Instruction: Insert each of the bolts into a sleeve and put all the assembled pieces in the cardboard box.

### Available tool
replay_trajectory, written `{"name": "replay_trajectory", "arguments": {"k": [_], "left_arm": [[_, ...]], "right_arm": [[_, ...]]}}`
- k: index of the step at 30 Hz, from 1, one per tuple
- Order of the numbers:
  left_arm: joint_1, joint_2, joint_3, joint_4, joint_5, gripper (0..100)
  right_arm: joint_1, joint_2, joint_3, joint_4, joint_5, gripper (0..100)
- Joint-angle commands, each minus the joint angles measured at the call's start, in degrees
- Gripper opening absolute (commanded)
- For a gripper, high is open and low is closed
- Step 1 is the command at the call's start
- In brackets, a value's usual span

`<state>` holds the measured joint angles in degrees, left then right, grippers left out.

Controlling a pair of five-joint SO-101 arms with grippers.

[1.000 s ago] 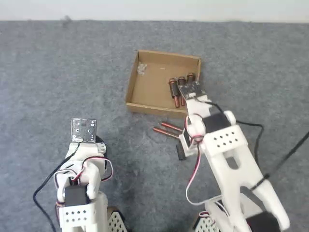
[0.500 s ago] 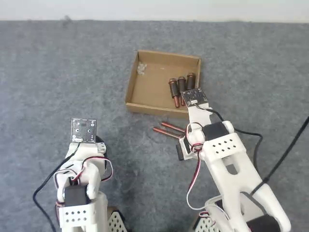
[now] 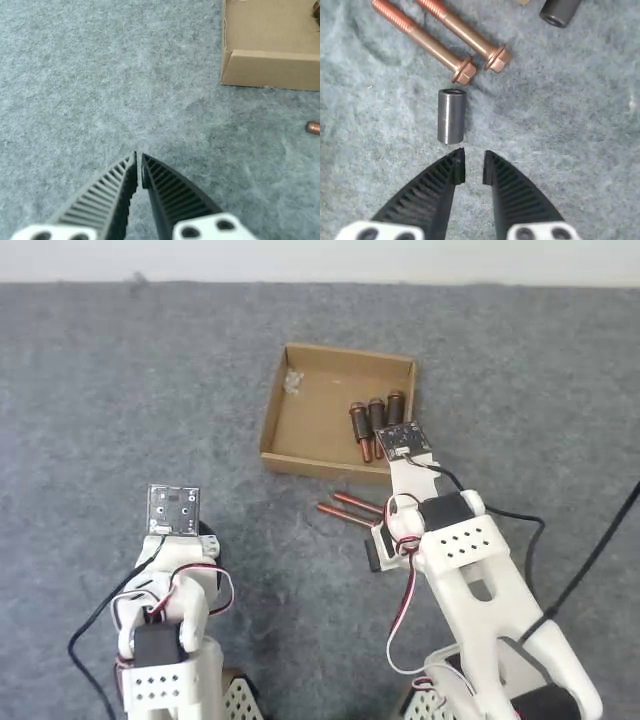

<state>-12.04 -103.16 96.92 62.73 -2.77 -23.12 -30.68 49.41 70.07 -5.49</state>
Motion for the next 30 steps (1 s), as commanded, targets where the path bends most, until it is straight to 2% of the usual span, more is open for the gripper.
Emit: {"name": "replay_trajectory", "arguments": {"k": [1, 10, 17, 21, 24, 30], "left_arm": [[-0.1, -1.2, -0.4, -1.1, -0.2, 1], [-0.1, -1.2, -0.4, -1.0, -0.2, 1], [-0.2, -1.2, -0.4, -1.0, -0.2, 1], [-0.1, -1.2, -0.4, -1.0, -0.2, 1], [0.0, -1.2, -0.4, -1.0, -0.2, 1], [0.0, -1.2, -0.4, -1.0, -0.2, 1]], "right_arm": [[0.3, -2.0, -0.2, 0.4, -0.7, 5.8], [0.2, -2.0, -0.4, -1.6, -0.6, 6.4], [-0.3, -2.0, -0.4, -1.5, -0.6, 11.3], [-2.7, -2.0, -0.2, -1.9, -1.5, 11.3], [-3.6, -1.9, 0.4, -5.2, -4.0, 11.3], [-3.7, -1.9, 6.6, -15.6, -4.0, 11.4]]}}
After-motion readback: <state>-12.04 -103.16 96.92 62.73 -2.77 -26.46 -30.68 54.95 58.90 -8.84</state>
